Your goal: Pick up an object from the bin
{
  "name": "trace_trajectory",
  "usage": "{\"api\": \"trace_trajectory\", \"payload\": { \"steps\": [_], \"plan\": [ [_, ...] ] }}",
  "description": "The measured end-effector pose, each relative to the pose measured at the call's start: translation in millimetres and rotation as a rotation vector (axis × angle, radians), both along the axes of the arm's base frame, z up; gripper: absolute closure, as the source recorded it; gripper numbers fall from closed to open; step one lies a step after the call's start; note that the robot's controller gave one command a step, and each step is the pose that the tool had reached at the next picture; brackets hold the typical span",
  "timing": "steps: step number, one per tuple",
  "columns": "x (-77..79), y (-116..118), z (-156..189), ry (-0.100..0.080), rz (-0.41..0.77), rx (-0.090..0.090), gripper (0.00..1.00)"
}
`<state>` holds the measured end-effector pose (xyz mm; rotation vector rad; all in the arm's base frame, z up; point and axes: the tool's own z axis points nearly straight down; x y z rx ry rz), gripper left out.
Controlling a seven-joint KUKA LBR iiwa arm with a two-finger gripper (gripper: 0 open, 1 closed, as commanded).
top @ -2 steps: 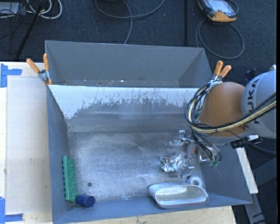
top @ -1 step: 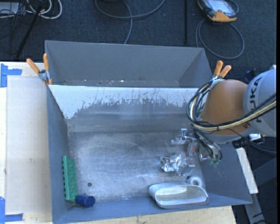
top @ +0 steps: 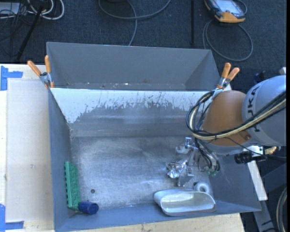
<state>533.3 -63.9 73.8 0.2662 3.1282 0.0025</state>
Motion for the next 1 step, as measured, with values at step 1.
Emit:
{"api": "trace_trajectory", "payload": {
  "steps": [1],
  "plan": [
    [0.7, 0.2, 1.5, 0.002, 0.003, -0.001, 0.0]
  ]
}}
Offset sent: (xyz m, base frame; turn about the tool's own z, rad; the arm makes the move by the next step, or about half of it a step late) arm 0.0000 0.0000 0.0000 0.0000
